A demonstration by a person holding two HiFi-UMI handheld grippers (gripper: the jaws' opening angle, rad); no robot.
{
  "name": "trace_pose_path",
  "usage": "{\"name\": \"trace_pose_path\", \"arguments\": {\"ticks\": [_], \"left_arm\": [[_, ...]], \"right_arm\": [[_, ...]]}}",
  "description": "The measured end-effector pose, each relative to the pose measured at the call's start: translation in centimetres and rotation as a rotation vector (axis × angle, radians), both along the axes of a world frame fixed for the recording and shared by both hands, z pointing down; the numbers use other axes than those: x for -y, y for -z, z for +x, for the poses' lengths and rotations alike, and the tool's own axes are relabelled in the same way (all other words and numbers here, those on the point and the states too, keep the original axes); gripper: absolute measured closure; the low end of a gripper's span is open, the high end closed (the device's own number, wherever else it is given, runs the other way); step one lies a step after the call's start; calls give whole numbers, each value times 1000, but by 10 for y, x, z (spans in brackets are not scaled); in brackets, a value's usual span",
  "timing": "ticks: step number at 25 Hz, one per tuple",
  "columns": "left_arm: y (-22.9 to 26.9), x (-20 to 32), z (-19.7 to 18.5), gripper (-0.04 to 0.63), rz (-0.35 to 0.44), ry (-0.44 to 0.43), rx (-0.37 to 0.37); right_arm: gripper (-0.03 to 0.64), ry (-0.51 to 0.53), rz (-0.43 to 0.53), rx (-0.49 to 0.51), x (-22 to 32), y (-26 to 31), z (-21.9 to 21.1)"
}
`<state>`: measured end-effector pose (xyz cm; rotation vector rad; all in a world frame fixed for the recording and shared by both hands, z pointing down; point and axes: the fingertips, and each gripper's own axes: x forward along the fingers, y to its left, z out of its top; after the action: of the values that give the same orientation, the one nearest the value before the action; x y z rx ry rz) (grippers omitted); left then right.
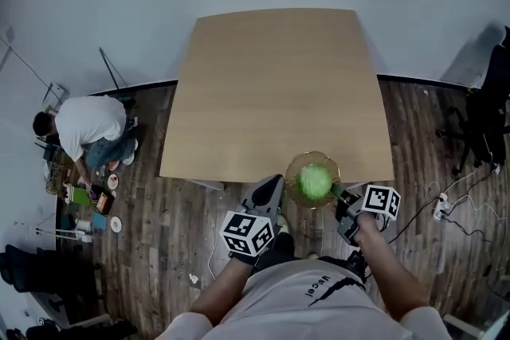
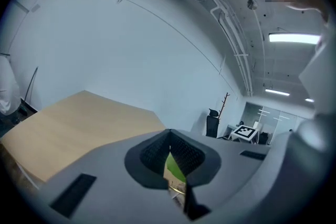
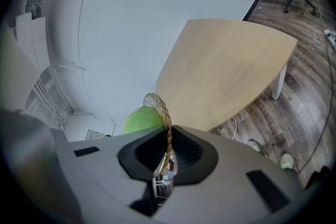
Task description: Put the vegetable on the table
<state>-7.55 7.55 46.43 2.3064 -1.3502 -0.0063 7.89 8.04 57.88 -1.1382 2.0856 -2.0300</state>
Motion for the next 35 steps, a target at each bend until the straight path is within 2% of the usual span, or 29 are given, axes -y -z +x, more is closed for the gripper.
{"name": "trace_pose_path", "arguments": {"ticks": [6, 14, 28, 35], "left_arm": [[-5, 57, -21, 581, -3, -67, -10], [-18, 111, -29, 581, -30, -80, -20], [-29, 227, -26, 581, -34, 0, 2], [-56, 269, -16, 581, -74, 31, 21]], "right_arm": [[584, -87, -5, -21, 54, -4, -16], [584, -131, -26, -44, 109, -15, -17], [584, -22, -58, -44, 229, -63, -25], [583, -7, -106, -49, 267, -103, -19]]}}
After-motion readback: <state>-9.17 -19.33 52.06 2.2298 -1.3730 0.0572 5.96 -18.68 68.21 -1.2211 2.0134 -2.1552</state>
